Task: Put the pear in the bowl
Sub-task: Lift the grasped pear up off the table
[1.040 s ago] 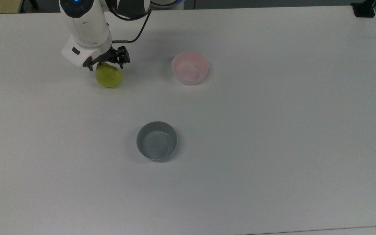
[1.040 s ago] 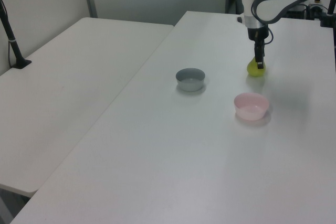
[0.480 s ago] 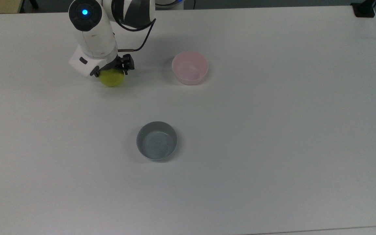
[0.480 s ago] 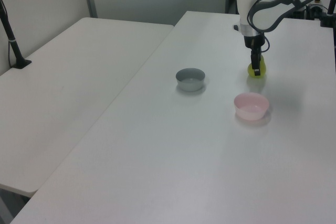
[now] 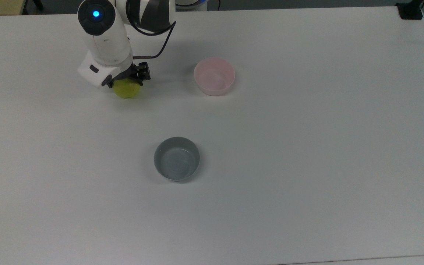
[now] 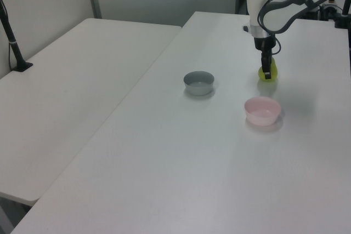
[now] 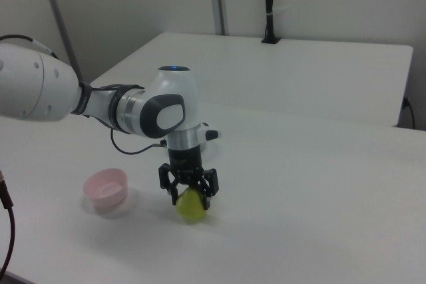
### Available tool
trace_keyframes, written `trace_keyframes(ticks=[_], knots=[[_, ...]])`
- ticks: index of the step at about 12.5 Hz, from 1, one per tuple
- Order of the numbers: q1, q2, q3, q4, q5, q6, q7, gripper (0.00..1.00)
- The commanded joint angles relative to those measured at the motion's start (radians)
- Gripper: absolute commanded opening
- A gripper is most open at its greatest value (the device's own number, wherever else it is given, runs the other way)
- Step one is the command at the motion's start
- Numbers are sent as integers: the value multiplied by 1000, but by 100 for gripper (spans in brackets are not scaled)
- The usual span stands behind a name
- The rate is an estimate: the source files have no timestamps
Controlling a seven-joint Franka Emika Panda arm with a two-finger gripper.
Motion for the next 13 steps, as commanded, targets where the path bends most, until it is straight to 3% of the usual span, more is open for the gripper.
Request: trace_keyframes(ticks=[1,3,7,13], knots=[[7,-8,-1,26,-13,-7,24,50],[7,-20,-1,77,-13,-91,18,50],[6,-64,-3,268,-12,-338,22,50],[36,-147,2,424,28,-473,28,50]])
